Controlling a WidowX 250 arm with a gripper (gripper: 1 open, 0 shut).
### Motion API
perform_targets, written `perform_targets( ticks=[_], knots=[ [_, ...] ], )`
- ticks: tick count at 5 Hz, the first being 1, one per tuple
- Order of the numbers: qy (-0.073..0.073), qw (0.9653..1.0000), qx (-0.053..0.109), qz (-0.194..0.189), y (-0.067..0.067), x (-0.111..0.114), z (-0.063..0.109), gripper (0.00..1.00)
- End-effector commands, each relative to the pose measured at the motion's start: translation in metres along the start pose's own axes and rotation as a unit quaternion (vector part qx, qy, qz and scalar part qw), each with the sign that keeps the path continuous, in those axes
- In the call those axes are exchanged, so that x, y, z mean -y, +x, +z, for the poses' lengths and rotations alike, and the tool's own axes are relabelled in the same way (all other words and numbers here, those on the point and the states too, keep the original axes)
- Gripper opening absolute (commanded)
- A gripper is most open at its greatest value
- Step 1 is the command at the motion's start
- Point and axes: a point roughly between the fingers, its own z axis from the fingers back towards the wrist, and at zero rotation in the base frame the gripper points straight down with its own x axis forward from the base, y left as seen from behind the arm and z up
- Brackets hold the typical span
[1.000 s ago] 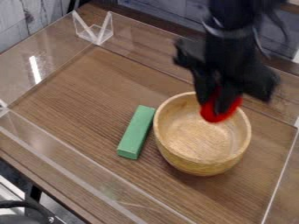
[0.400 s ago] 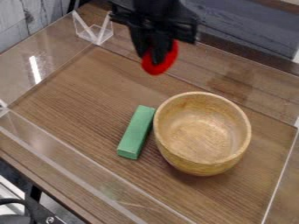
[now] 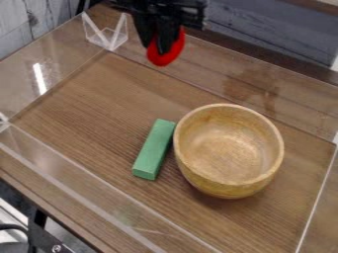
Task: Move the red object to the left
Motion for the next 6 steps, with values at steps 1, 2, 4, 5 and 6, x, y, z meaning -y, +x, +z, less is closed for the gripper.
perform_targets(
  ticks=[1,2,4,5,6],
  knots=[
    [0.007,0.9995,0.029,0.014,0.022,-0.012,0.011,0.0],
    [0.012,0.9991,0.029,0.027,0.03,-0.022,0.01,0.0],
    [0.022,0.9979,0.03,0.052,0.044,-0.04,0.004,0.0],
    [0.026,0.9972,0.03,0.063,0.049,-0.049,0.002,0.0],
    [0.031,0.9964,0.03,0.074,0.054,-0.059,-0.002,0.0]
  ],
)
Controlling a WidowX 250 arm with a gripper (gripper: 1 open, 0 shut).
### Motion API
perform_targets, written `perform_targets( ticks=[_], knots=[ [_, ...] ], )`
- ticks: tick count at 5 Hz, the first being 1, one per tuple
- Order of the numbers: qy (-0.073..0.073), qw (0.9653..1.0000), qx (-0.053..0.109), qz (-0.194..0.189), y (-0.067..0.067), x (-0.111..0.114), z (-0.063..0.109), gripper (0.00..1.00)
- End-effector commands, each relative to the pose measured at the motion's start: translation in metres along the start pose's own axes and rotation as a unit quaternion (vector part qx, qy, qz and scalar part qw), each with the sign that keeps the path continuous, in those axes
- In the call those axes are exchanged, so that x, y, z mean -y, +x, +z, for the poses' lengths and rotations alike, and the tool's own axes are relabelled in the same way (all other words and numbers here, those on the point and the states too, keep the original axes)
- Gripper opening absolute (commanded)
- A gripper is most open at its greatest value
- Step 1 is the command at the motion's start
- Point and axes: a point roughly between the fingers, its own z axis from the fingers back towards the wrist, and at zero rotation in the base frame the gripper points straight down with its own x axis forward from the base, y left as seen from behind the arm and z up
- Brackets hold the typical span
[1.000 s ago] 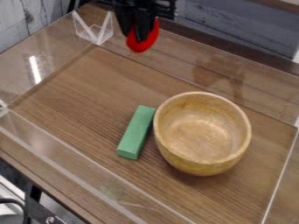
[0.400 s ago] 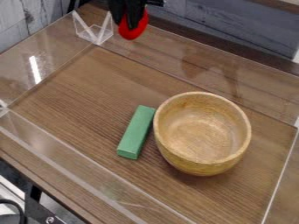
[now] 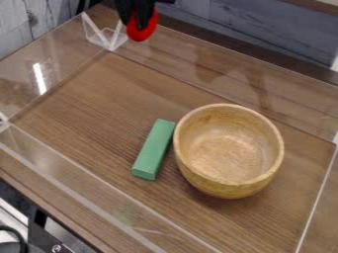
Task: Move the red object to the left
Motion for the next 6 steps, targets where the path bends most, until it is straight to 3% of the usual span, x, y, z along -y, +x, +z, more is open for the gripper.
perform_targets(
  ticks=[1,3,6],
  knots=[
    [0.009,0.9994,0.032,0.009,0.019,-0.012,0.009,0.0],
    [0.02,0.9991,0.029,0.023,0.034,-0.029,-0.009,0.0],
    [0.053,0.9986,0.009,0.001,0.011,-0.059,-0.062,0.0]
  ],
)
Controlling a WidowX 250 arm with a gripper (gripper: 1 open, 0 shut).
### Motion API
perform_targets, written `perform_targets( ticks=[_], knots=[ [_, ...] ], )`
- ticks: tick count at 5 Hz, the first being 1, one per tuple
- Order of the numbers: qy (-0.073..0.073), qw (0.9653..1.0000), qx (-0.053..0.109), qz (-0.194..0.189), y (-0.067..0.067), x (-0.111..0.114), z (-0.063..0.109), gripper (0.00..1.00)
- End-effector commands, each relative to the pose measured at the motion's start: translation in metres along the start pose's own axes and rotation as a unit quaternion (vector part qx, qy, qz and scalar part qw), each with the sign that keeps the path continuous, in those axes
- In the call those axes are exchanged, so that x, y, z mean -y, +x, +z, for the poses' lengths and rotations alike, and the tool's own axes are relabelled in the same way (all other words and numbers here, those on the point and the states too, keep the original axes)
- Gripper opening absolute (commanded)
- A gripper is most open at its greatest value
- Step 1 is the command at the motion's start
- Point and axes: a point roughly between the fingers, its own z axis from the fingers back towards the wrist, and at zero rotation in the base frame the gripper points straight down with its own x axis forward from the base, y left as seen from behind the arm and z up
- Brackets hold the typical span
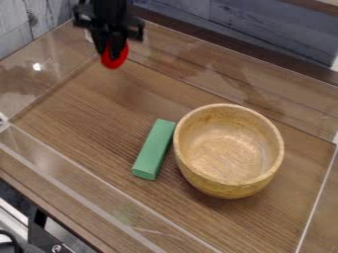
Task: Move the red object to the left
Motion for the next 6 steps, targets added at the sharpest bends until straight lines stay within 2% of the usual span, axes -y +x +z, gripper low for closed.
perform_targets(
  ticks=[1,2,3,6],
  knots=[
    [0.016,0.9998,0.014,-0.003,0.004,-0.012,-0.005,0.0],
    [0.02,0.9998,0.005,-0.002,0.002,-0.017,-0.012,0.0],
    [0.021,0.9998,-0.005,0.0,0.001,-0.022,-0.016,1.0],
    [0.009,0.9996,-0.021,0.015,0.001,-0.034,-0.018,1.0]
  ],
)
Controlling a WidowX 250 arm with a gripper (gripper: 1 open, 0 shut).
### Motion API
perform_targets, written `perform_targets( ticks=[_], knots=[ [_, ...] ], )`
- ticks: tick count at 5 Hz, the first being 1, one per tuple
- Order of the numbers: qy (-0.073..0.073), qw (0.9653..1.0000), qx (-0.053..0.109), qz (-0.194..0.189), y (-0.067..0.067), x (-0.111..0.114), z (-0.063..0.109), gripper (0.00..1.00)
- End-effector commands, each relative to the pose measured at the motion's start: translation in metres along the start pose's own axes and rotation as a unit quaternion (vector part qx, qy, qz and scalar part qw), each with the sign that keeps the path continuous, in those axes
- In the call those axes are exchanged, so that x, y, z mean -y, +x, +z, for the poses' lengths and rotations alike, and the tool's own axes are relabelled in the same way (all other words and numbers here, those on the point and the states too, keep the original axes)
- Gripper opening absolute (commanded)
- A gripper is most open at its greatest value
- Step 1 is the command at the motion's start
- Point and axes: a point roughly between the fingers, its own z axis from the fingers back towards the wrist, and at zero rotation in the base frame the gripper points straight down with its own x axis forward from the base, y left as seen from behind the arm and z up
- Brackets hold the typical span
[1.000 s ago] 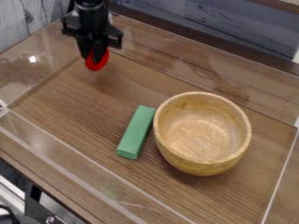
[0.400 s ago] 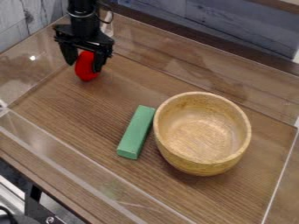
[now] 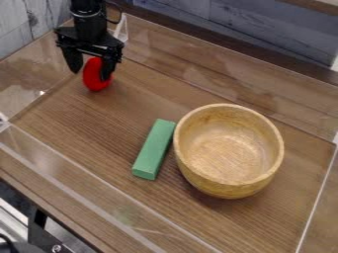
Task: Move the red object to the left
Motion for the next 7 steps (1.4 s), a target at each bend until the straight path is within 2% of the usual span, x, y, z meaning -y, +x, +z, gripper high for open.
perform_targets(
  ticks=[1,7],
  knots=[
    [0.002,0.9997,0.024,0.006,0.0153,-0.0104,0.0143,1.0],
    [-0.023,0.9995,0.012,0.02,0.0236,-0.0169,0.0126,1.0]
  ],
)
